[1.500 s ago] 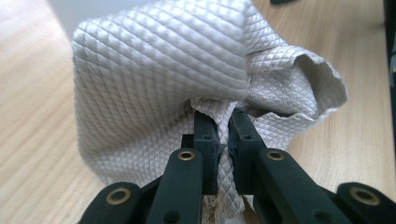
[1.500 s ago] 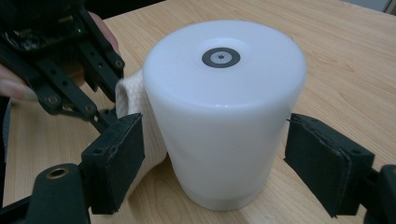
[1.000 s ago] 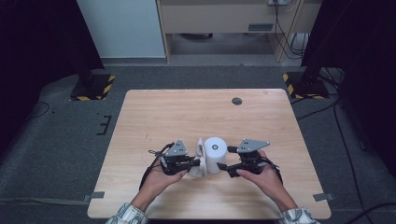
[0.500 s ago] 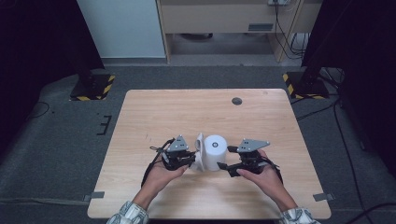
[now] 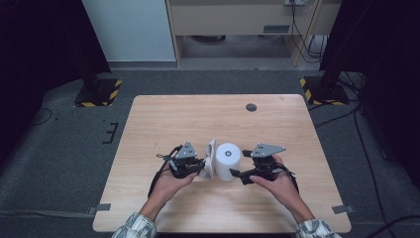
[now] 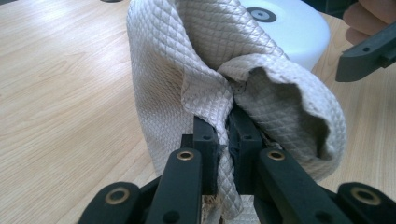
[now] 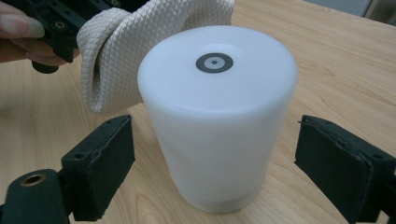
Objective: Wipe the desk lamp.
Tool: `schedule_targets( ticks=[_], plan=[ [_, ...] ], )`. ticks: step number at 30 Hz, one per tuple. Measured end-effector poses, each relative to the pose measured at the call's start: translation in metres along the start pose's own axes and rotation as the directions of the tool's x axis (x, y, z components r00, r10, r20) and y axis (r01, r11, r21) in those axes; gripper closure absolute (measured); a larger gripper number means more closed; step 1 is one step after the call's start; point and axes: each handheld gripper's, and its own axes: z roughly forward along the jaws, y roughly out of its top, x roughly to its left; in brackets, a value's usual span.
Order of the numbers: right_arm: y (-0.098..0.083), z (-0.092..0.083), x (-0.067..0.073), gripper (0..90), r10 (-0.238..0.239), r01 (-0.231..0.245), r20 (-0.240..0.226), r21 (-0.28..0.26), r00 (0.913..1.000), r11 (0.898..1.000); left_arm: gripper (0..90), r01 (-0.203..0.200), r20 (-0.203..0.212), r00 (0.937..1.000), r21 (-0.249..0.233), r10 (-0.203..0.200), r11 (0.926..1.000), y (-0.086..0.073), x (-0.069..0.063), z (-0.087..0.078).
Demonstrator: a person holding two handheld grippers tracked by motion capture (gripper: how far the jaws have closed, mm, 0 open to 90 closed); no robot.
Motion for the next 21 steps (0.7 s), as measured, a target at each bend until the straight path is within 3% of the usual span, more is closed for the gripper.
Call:
schedule_targets(
  ticks=[13,21],
  plan=[
    [0.013,0.024,-0.002,9.0,-0.032,0.032,-0.009,0.019,0.9995,0.999,83.2,-0.01,0.011,0.9999,0.003,0.01,0.9999,0.002,-0.004,0.0],
    [0.011,0.019,0.002,9.1,-0.049,0.05,-0.032,0.031,0.9983,0.998,83.3,-0.048,0.061,0.9972,0.047,0.045,0.9978,-0.003,-0.018,0.005]
  ],
)
